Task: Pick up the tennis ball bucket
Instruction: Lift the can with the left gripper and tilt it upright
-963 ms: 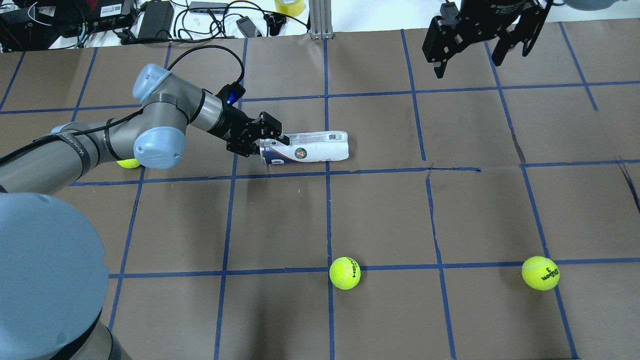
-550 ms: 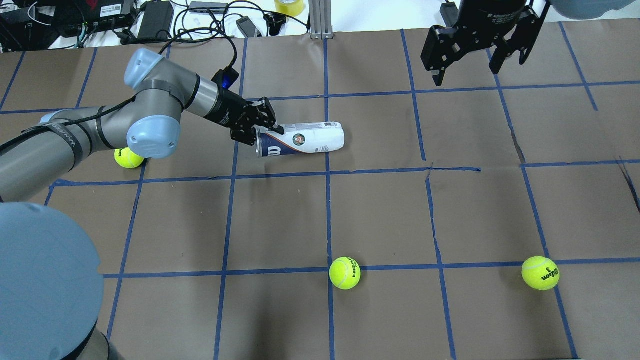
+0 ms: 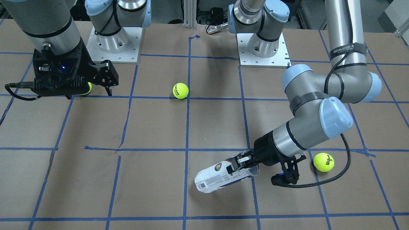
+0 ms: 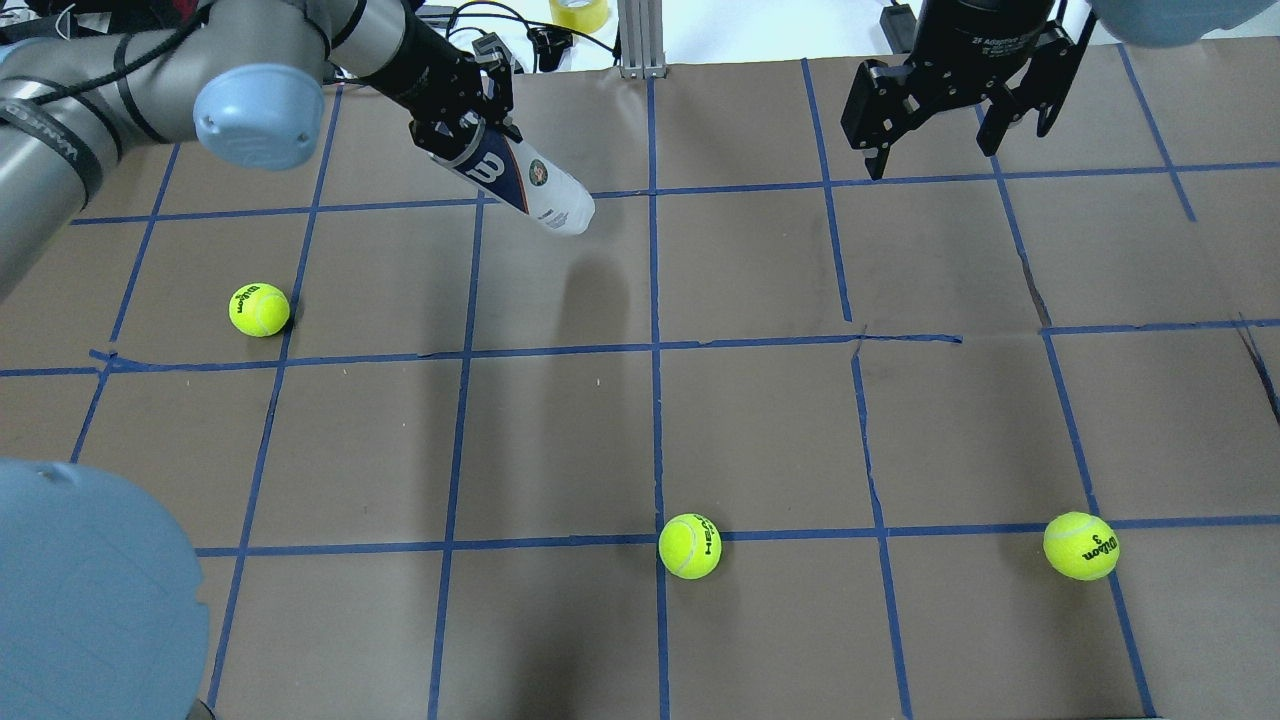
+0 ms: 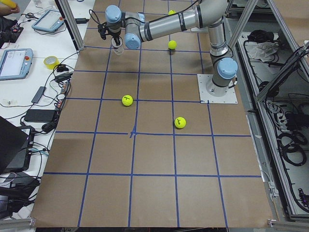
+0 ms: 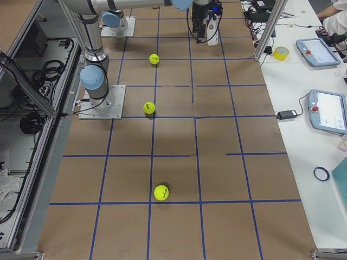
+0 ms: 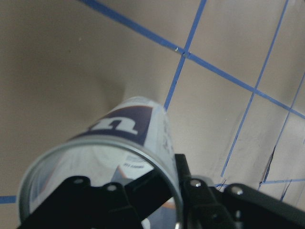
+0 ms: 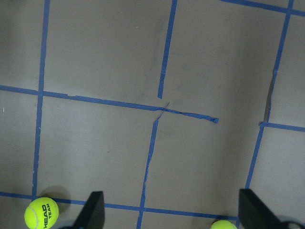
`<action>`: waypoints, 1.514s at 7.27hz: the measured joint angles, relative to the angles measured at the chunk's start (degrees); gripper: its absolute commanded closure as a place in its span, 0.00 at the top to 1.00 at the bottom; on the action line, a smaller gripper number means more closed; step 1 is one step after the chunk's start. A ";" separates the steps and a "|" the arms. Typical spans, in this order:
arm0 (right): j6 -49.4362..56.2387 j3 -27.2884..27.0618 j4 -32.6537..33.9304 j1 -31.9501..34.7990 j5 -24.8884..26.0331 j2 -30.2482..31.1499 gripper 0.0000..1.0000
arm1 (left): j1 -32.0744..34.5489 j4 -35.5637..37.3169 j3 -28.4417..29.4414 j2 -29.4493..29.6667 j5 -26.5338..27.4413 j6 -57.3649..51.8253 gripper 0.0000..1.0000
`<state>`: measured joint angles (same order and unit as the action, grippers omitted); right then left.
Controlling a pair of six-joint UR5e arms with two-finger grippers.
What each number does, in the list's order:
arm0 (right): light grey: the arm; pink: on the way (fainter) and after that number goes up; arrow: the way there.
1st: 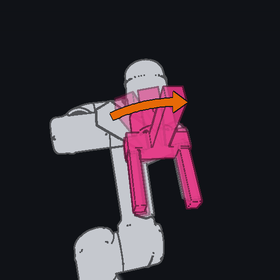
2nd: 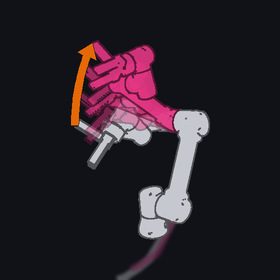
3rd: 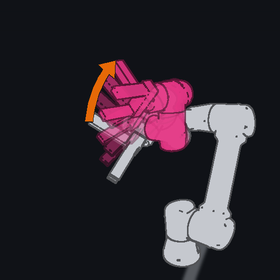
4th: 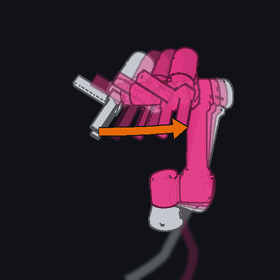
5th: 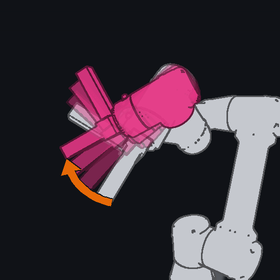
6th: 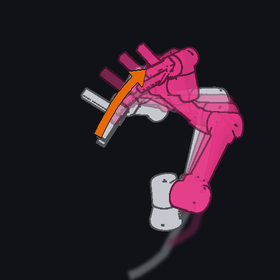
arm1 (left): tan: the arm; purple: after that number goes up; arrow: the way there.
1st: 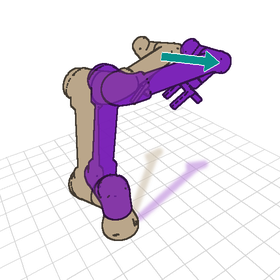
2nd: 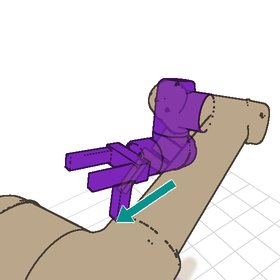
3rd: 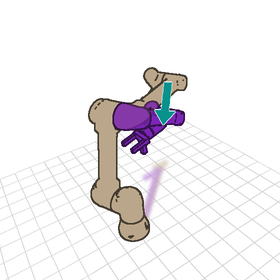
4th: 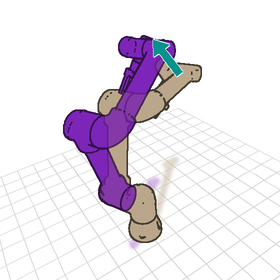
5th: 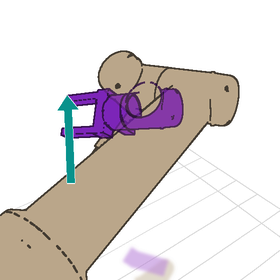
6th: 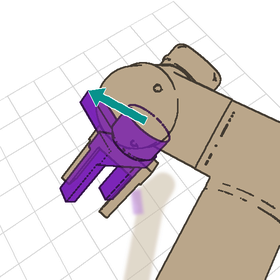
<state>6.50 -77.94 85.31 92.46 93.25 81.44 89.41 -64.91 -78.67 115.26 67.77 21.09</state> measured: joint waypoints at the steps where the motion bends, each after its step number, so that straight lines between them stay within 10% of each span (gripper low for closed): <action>1: 0.00 -0.01 0.04 0.00 -0.02 -0.01 1.00 | 1.96 -1.46 2.73 0.25 6.42 -3.03 0.00; 6: 0.00 -0.41 0.12 0.00 -0.04 -0.05 1.00 | 8.40 -4.89 4.30 2.98 20.74 -39.03 0.00; 11: -0.19 -2.33 1.47 0.09 -0.09 0.04 1.00 | 9.93 -6.71 4.12 4.19 21.66 -43.06 0.05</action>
<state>6.31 -80.27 86.78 92.55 93.16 81.48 99.33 -71.62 -74.55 119.45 89.42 -21.96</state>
